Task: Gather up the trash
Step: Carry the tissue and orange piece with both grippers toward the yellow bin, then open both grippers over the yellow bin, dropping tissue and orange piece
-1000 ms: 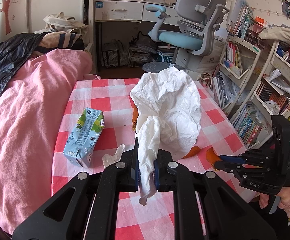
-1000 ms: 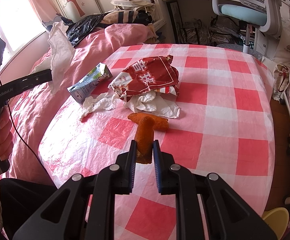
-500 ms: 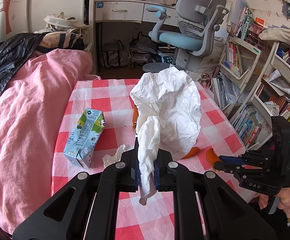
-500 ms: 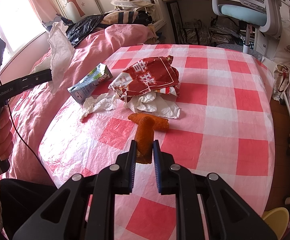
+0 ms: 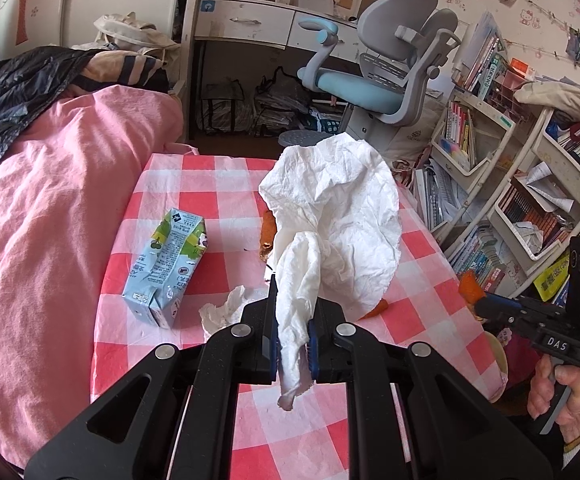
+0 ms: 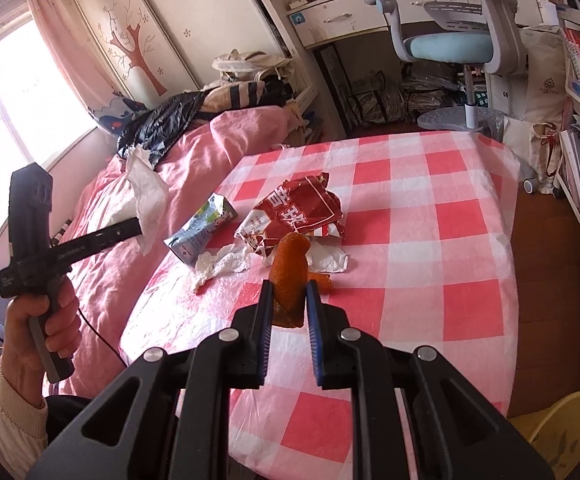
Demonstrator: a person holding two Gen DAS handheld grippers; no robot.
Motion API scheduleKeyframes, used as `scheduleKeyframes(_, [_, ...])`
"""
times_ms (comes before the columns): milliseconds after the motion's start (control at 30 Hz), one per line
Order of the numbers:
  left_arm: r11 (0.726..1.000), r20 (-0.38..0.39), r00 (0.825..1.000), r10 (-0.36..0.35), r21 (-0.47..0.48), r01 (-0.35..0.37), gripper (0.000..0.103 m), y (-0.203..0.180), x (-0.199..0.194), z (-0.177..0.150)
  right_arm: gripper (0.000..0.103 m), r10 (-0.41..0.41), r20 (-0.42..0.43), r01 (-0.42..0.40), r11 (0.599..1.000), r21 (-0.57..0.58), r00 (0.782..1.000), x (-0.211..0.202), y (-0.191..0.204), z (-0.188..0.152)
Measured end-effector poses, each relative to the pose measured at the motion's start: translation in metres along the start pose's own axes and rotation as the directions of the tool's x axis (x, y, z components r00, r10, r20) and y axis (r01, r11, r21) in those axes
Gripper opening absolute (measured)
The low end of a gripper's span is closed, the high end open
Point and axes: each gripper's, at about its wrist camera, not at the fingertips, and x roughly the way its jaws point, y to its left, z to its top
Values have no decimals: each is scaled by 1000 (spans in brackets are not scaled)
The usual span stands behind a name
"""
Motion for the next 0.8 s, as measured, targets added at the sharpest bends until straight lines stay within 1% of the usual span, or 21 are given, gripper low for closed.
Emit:
scheduleKeyframes(100, [999,0,999,-35,33,35,10,-15,0,-5,17,-13,24,12,1000,21,1000,-29,-15,-10])
scheduleKeyframes(133, [998,-6,999,-50,43,51,10,-23,2,-6,17,-13,53,11,999,38,999,-44,-23,-12])
scheduleKeyframes(200, [994,-33,996,-83,71,85,10,-45,9,-10,17,-50,82,47,998,39,995,-69,-38,-19])
scheduleKeyframes(300, [980,-74,987,-140,134,149,10,-96,20,-17,17,-140,81,135,989,64,987,-102,-76,-38])
scheduleKeyframes(367, [961,-111,975,-193,178,211,11,-143,32,-21,17,-189,68,183,979,93,980,-118,-102,-55])
scheduleKeyframes(433, [933,-159,960,-230,244,264,11,-195,47,-28,17,-236,35,230,965,124,971,-128,-130,-78])
scheduleKeyframes(467, [914,-188,951,-245,281,291,11,-223,55,-33,17,-266,11,262,955,138,964,-130,-146,-92])
scheduleKeyframes(533, [873,-247,935,-255,357,333,11,-277,74,-44,17,-303,-36,305,934,185,952,-132,-178,-121])
scheduleKeyframes(667, [799,-358,898,-255,445,404,11,-367,115,-70,17,-351,-117,370,885,283,929,-126,-233,-171])
scheduleKeyframes(767, [743,-439,867,-236,494,452,11,-424,148,-95,21,-360,-181,403,841,360,915,-123,-268,-200])
scheduleKeyframes(800, [718,-475,849,-229,506,477,11,-443,160,-106,28,-361,-189,407,827,387,913,-124,-277,-207])
